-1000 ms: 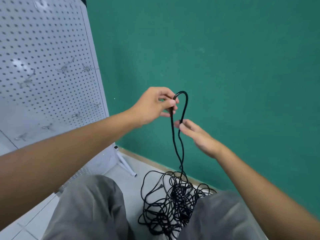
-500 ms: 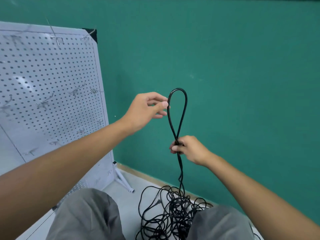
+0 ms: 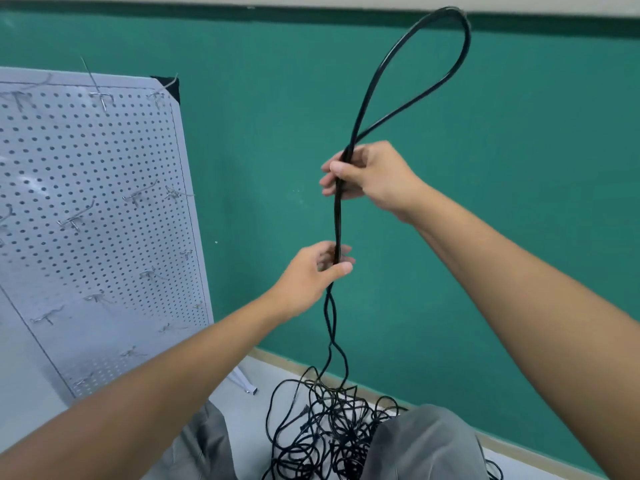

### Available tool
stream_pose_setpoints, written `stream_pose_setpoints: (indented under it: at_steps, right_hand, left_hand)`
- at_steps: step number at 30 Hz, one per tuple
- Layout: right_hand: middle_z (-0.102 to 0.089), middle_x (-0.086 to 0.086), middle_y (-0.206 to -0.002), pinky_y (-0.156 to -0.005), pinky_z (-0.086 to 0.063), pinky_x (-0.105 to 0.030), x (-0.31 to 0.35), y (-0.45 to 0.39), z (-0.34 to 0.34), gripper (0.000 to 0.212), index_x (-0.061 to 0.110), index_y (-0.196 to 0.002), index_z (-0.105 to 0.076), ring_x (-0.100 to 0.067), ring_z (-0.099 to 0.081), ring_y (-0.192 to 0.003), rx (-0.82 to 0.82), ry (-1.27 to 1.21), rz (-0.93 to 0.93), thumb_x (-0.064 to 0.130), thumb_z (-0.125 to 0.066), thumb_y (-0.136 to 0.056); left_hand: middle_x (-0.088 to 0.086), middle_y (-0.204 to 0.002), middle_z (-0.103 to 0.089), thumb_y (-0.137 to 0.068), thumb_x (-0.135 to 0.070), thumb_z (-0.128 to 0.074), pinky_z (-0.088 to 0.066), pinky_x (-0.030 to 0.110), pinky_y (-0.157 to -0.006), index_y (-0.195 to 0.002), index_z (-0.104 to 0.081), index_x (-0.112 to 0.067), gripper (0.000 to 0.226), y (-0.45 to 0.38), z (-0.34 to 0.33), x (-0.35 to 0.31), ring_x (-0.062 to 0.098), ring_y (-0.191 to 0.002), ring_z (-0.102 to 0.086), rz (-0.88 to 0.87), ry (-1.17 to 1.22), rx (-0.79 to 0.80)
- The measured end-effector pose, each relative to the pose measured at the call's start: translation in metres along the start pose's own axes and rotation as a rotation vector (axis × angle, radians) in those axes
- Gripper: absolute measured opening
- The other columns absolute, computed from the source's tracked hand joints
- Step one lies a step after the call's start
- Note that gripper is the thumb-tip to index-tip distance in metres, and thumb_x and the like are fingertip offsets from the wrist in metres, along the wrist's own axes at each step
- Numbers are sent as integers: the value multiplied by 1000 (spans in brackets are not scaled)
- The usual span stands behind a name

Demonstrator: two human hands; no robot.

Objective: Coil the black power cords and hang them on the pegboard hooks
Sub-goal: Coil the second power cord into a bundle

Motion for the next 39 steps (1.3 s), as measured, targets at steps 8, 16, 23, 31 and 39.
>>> stream_pose_setpoints:
  at_steps: [8,16,23,31,39]
  right_hand:
    - [-72,-15,-114,-89,-61,-35,-42,15,-13,34,9,-106,-66,-27,-74,-94,-77,-133,-165,38,-48,-107]
    - [-75,1,-119,-109,-44,-26,-136,81,-89,60,24,-120,-64,-11,-66,-119,149,-232,-338,62,-23,-98]
    - [-72,0,-86,-91,-48,-26,-156,95,-120,26,21,-94,-63,-1,-64,-82,144,40,-205,11,-44,-108]
    - [-70,-8,-80,-80,-56,-43,-94,66,-94,29,17,-83,-59,-23,-65,-78,60,14,-88,7,-46,-106]
    - [-71,-10,-81,-73,-61,-28,-21,16,-71,24,8,-88,-59,-16,-73,-73,58,-107,-16,9,-45,-108]
  left_hand:
    - [10,-80,-75,-100,1,-61,-63,41,-84,-100,-66,-3,7,2,12,-15,24,-76,-75,35,160,-122]
    - [8,-84,-76,-102,-6,-61,-65,37,-80,-97,-66,-5,8,-26,63,-75,21,-75,-77,-10,190,-162]
    - [13,-98,-76,-102,-11,-63,-64,36,-83,-108,-65,-1,12,-48,86,-99,24,-85,-78,-17,111,-196]
    - [2,-115,-77,-106,-53,-43,-55,43,-103,-116,-67,-14,47,-14,83,-40,21,-92,-76,142,74,-175]
    - [-6,-123,-74,-101,-61,-48,-47,35,-110,-127,-66,-24,49,53,62,33,9,-117,-68,221,70,61]
Point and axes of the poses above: each hand's wrist, its own y-axis away from the middle knuckle, its own z-axis out of the back of the hand, x = y × z, the point moved 3 cm from there along -y, towards the middle knuckle
